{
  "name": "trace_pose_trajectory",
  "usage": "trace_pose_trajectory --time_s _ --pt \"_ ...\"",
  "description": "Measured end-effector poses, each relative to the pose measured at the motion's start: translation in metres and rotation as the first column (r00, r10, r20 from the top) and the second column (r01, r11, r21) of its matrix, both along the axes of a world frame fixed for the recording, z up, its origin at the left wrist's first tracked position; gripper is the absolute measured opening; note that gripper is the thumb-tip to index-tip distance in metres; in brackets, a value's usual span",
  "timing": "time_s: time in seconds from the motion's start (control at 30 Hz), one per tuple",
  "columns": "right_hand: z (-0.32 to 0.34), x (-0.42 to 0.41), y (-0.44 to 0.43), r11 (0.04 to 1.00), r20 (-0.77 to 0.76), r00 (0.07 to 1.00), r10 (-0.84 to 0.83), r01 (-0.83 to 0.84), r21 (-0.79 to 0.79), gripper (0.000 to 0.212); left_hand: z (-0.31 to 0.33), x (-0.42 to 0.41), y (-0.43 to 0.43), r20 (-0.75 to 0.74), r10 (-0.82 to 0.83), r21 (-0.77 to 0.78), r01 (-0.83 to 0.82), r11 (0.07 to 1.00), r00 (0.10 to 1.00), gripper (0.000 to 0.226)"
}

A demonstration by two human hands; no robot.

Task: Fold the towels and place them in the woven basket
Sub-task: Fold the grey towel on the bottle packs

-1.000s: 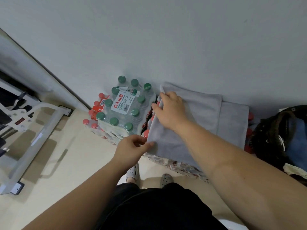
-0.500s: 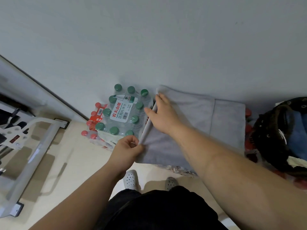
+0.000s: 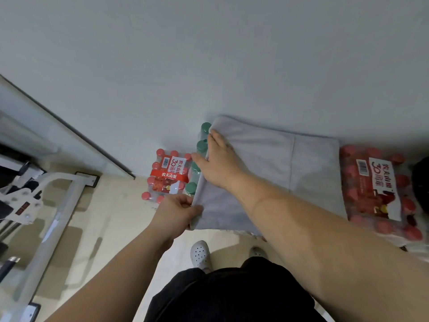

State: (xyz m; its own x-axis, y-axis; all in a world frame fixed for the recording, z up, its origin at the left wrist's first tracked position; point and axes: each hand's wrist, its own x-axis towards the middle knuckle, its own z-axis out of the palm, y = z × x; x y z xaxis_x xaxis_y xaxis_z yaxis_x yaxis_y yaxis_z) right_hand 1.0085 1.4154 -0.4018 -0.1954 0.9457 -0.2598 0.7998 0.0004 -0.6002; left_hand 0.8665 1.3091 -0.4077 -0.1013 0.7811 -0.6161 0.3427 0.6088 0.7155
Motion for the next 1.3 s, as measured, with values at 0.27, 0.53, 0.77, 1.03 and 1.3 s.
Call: trace_pose_trajectory --time_s 0.27,0.53,0.77,1.03,1.3 --pt "-0.008 -0.062 0.006 0.988 0.096 0.984 0.150 -0.154 0.028 0.074 -0.006 -0.064 0.013 0.012 -0.048 -0.016 0.048 0.999 0.999 0.008" --pt "-0.012 0.009 -0.020 0.986 0.091 0.990 -0.104 0.090 0.142 0.066 -0.014 -0.073 0.024 0.060 -0.125 -0.067 0.129 0.989 0.990 0.023" --pt "-0.011 0.095 -0.036 0.945 0.223 0.919 -0.325 0.313 0.090 0.062 -0.002 -0.041 0.034 -0.321 -0.105 0.408 0.238 0.881 0.941 0.014" --pt "-0.011 0.137 -0.018 0.980 0.265 0.944 -0.196 0.182 0.075 0.066 0.005 0.051 0.030 -0.475 -0.384 0.495 0.601 0.628 0.792 0.010" --pt "-0.026 0.168 -0.017 0.994 0.293 0.956 0.026 -0.056 0.098 0.063 -0.009 0.115 -0.001 -0.564 -0.284 0.357 0.539 0.762 0.775 0.025"
